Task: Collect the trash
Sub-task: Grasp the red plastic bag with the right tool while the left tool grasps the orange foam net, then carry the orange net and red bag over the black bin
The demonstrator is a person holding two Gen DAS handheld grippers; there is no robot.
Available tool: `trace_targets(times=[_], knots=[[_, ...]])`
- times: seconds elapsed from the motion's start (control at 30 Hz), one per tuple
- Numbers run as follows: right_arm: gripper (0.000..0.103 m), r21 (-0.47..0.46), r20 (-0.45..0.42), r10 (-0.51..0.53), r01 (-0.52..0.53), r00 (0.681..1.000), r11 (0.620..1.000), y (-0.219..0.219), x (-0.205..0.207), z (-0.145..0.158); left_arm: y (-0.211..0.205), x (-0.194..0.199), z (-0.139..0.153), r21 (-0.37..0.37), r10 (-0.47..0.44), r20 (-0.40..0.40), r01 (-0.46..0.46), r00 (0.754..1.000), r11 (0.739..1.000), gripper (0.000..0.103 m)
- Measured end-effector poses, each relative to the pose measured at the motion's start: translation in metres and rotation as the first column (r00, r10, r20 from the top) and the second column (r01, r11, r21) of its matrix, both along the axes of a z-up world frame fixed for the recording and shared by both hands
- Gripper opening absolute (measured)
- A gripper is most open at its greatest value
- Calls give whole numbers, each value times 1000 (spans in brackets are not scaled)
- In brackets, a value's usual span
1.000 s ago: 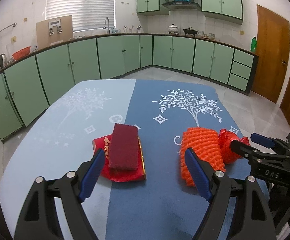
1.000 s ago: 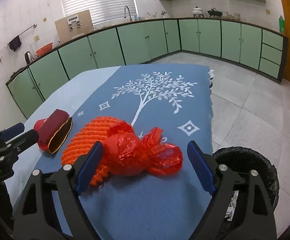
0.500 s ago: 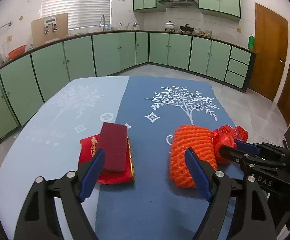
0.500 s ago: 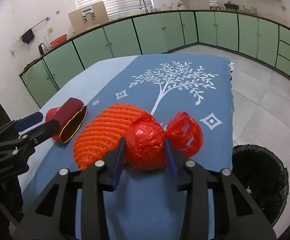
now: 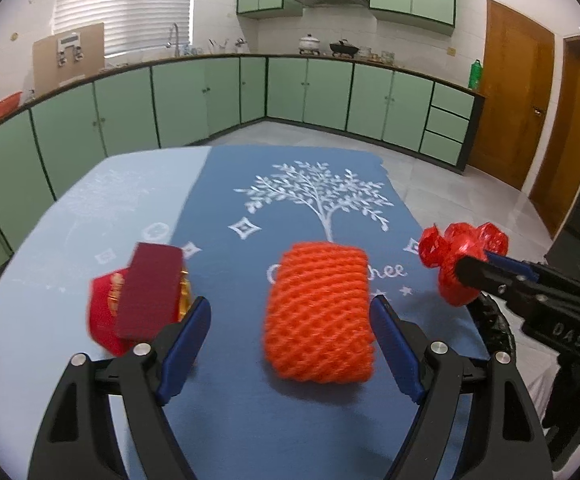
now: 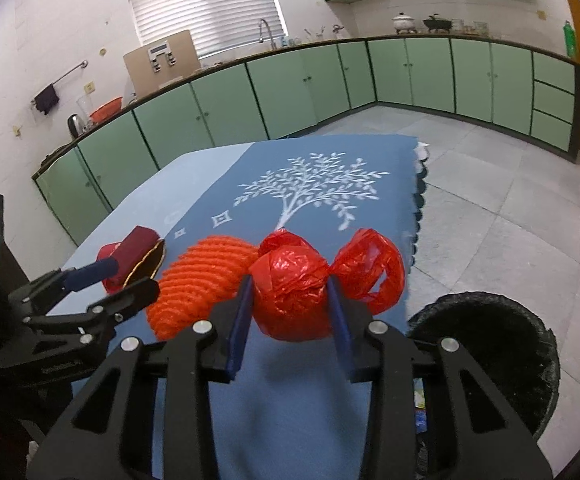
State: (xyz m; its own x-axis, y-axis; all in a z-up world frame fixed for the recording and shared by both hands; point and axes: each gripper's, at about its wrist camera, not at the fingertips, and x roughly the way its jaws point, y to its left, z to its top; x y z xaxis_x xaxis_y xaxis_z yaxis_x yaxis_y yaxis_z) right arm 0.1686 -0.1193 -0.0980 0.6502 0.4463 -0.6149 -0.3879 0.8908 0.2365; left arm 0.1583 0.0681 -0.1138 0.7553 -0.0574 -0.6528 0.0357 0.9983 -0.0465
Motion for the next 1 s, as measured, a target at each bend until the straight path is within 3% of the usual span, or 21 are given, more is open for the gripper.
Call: trace_targets(times=[0.53, 0.6, 0.63, 0.77, 1.0], knots=[[35, -1, -17, -26, 26, 1000, 1000, -9, 3, -8, -14, 29, -35, 5, -18, -109, 19, 994, 1000, 80], [35, -6, -15, -23, 23, 1000, 1000, -7, 3, -9, -15, 30, -35, -2, -19, -105, 19, 994, 1000, 73], [35, -10, -14, -22, 22, 1000, 1000, -7, 3, -9, -16, 30, -35, -10, -28, -106, 27, 994, 1000, 60], [35, -9, -17, -25, 24, 1000, 1000, -8, 2, -10, -24, 26, -31, -4, -45, -93, 45, 995, 999, 48], [35, -2, -6, -33, 33, 999, 999, -12, -2, -5, -29, 11, -5, -29, -61, -24, 60, 998, 998, 42]])
